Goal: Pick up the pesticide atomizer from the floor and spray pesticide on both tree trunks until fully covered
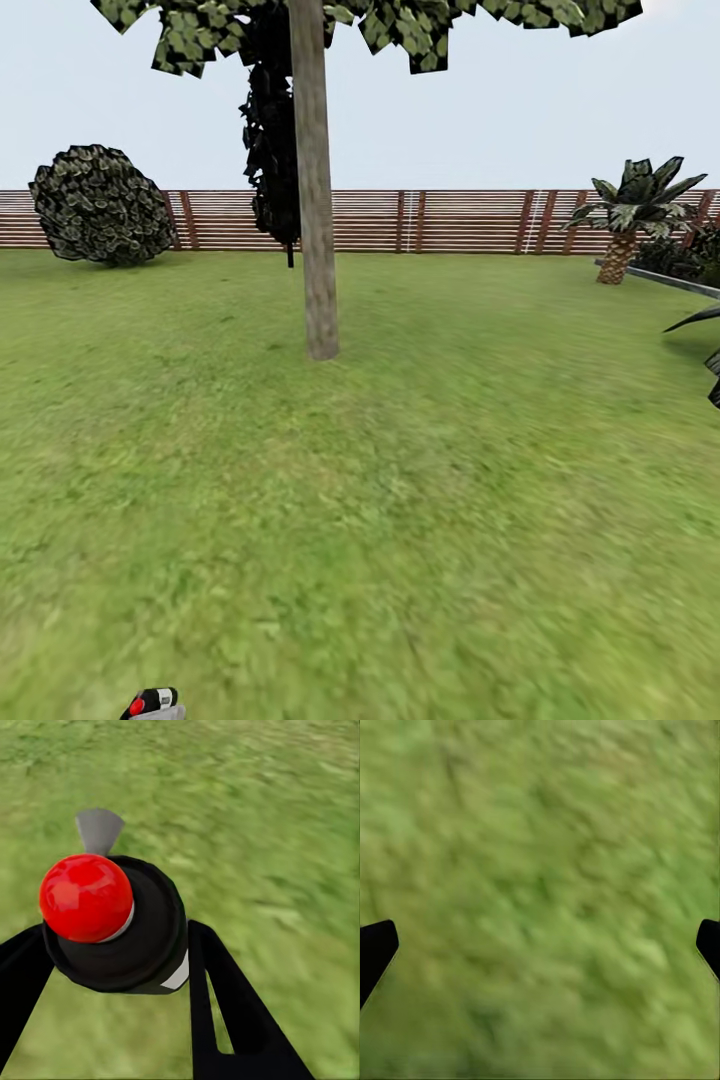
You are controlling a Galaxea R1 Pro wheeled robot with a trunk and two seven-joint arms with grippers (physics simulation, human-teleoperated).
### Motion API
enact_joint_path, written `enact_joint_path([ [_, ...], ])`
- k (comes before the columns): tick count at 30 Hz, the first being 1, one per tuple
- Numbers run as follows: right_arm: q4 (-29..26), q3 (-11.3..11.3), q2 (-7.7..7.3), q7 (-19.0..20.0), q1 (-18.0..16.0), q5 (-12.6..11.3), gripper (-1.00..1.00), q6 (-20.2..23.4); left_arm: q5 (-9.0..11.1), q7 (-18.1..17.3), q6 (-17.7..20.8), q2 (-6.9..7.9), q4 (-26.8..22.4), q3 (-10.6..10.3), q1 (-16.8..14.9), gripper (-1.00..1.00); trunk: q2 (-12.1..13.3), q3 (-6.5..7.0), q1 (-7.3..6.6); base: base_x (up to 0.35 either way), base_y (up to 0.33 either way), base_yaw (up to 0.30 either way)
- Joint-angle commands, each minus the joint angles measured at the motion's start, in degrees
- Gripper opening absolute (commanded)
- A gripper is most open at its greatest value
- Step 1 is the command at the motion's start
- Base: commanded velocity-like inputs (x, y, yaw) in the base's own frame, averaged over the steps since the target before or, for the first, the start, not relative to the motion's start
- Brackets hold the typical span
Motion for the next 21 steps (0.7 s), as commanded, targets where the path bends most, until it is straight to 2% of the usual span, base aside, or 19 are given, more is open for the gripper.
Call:
enact_joint_path([
  [1,0.1,0.3,0.01,-0.6,0.0,0.4,1.0,0.0,0.5,0.0,-0.2,0.02,0.0,-0.2,0.0,-1.0,0.0,-0.05,0.02,0.341,0.0,0.0],
  [21,0.1,0.3,0.01,-0.6,0.0,0.4,1.0,0.0,0.7,0.0,-0.1,0.08,0.0,-0.1,-0.1,-1.0,0.0,-0.05,0.02,0.341,0.0,0.0],
])
